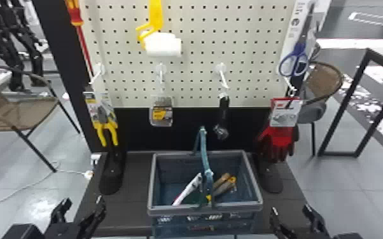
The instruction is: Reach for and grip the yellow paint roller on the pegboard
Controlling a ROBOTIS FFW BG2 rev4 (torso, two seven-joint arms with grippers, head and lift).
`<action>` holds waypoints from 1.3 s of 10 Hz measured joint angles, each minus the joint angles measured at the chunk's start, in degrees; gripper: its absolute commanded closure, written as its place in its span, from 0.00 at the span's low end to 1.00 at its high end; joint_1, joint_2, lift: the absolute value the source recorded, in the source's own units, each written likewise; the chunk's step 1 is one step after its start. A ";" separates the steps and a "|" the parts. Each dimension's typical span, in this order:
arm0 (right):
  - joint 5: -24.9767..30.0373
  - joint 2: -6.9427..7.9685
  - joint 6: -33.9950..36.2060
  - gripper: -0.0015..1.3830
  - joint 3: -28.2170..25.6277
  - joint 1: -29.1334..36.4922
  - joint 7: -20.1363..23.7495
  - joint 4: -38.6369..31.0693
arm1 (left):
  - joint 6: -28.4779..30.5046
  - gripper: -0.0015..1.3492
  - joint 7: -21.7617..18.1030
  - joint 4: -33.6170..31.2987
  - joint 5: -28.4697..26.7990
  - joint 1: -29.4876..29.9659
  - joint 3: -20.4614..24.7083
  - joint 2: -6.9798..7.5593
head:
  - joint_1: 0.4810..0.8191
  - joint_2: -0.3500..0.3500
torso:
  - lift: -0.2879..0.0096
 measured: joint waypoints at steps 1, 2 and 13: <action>-0.25 0.04 0.00 0.29 0.00 -0.08 -0.07 0.09 | 0.12 0.26 0.00 0.03 -0.27 0.00 0.11 0.00 | 0.20 0.50 | 0.63; -0.27 0.04 0.00 0.29 0.00 -0.10 -0.14 0.09 | 0.28 0.26 0.00 0.07 -0.54 0.06 0.11 0.00 | 0.20 0.50 | 0.63; -1.72 -0.05 0.38 0.30 0.09 0.77 -0.53 0.84 | 22.57 0.26 -6.65 -15.29 -2.49 -5.38 3.68 0.00 | 0.20 0.50 | 0.63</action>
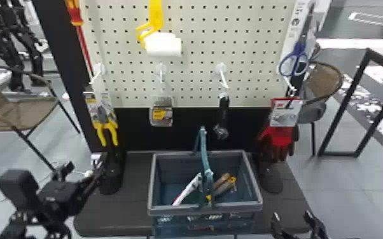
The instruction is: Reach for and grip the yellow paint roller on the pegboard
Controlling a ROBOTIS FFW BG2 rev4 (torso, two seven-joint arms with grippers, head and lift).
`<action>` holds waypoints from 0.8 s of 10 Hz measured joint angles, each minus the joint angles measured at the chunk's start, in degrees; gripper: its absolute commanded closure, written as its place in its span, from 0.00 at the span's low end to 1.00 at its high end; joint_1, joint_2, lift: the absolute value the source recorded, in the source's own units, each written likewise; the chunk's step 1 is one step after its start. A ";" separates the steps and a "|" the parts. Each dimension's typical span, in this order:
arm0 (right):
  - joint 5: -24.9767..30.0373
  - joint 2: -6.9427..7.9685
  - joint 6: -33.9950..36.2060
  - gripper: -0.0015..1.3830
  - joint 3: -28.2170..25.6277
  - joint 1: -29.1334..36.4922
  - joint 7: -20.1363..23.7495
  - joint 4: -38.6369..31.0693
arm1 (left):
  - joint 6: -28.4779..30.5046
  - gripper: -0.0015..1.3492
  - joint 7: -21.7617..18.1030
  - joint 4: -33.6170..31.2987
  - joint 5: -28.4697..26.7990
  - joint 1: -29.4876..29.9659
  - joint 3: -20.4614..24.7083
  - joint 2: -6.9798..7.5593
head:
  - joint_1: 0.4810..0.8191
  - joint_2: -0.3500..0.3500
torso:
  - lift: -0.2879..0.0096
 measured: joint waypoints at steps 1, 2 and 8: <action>-0.02 -0.10 0.19 0.30 0.07 -0.14 0.00 0.34 | 3.67 0.26 -1.53 -1.79 -1.09 -1.91 0.92 0.00 | 0.20 0.50 | 0.63; -0.08 -0.13 0.36 0.30 0.29 -0.21 0.00 0.58 | 6.80 0.26 -3.03 -2.84 -1.38 -4.03 1.57 0.00 | 0.20 0.50 | 0.63; -0.44 -0.46 1.73 0.30 1.81 -1.04 0.00 1.69 | 17.70 0.27 -7.68 -3.39 1.84 -21.84 -1.36 4.30 | 0.20 0.50 | 0.63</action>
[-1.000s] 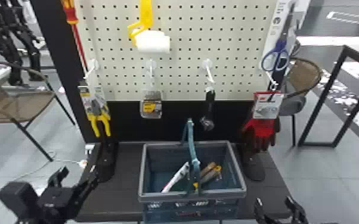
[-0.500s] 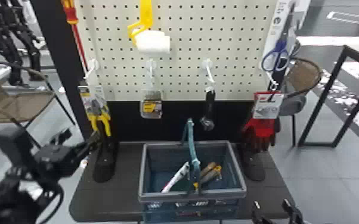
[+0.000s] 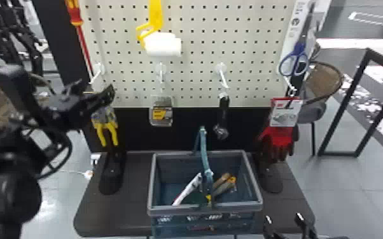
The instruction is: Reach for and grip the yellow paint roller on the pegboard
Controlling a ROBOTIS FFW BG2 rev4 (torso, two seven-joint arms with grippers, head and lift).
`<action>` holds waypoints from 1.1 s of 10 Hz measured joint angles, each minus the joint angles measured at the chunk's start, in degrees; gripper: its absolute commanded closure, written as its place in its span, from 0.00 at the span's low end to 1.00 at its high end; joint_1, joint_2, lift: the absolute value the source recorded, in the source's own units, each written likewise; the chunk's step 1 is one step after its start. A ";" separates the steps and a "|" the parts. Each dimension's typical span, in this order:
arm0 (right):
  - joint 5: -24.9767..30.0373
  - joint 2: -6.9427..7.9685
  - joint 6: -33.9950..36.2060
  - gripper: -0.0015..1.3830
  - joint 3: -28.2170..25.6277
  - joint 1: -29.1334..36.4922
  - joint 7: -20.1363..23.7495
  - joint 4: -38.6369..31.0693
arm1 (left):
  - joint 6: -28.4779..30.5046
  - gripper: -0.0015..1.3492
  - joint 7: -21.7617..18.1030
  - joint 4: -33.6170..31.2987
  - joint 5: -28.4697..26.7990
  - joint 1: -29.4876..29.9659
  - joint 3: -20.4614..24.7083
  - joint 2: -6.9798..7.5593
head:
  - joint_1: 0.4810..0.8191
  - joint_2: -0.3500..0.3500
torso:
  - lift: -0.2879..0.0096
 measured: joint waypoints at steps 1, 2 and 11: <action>-0.07 -0.19 0.26 0.30 0.24 -0.15 0.00 0.05 | 1.29 0.27 -0.39 0.18 1.40 -2.34 -0.59 1.85 | 0.20 0.50 | 0.63; -0.13 -0.43 0.45 0.30 0.47 -0.37 0.00 0.09 | 2.49 0.27 -1.51 0.33 1.88 -4.61 -0.97 3.47 | 0.20 0.50 | 0.63; -1.06 -0.98 0.53 0.30 1.60 -2.48 0.01 1.76 | 6.69 0.27 -21.01 11.94 -3.46 -23.25 -3.26 1.35 | 0.20 0.50 | 0.63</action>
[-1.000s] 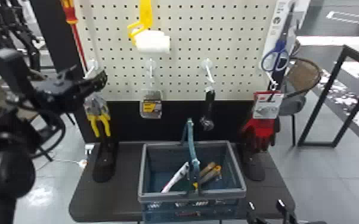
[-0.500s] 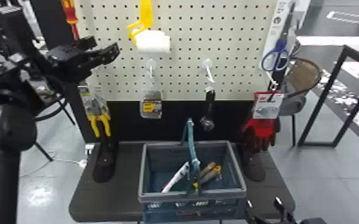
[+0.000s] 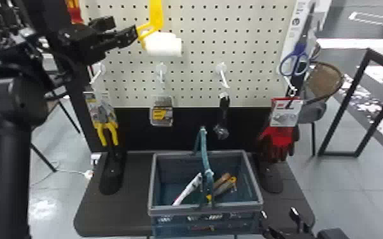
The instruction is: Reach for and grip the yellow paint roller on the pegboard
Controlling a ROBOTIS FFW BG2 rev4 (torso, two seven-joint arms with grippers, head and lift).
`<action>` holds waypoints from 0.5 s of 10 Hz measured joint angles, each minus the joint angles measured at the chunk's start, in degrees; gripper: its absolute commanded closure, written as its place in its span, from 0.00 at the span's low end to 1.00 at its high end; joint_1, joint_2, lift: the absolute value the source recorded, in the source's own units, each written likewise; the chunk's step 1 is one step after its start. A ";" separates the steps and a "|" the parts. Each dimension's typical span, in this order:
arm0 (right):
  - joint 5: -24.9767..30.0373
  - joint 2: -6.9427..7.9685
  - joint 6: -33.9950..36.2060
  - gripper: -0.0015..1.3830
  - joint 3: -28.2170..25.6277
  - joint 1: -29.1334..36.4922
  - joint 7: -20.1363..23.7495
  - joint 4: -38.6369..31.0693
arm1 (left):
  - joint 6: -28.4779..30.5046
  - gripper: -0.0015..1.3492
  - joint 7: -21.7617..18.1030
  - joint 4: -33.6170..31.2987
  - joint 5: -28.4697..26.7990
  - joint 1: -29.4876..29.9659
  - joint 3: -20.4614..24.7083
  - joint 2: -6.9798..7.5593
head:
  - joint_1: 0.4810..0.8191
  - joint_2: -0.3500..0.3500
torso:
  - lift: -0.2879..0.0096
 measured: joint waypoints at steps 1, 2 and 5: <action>-0.13 -0.21 0.00 0.30 0.08 -0.20 0.00 0.15 | 0.20 0.26 -1.23 1.70 -0.05 -1.80 -0.68 0.01 | 0.20 0.50 | 0.63; -0.29 -0.39 0.00 0.30 0.21 -0.52 -0.01 0.36 | 0.30 0.26 -1.98 3.05 -0.07 -3.07 -1.20 -0.03 | 0.20 0.50 | 0.63; -0.50 -0.54 0.00 0.30 0.40 -0.97 0.00 0.77 | 0.29 0.26 -2.79 5.09 0.89 -4.59 -2.38 -1.54 | 0.20 0.50 | 0.63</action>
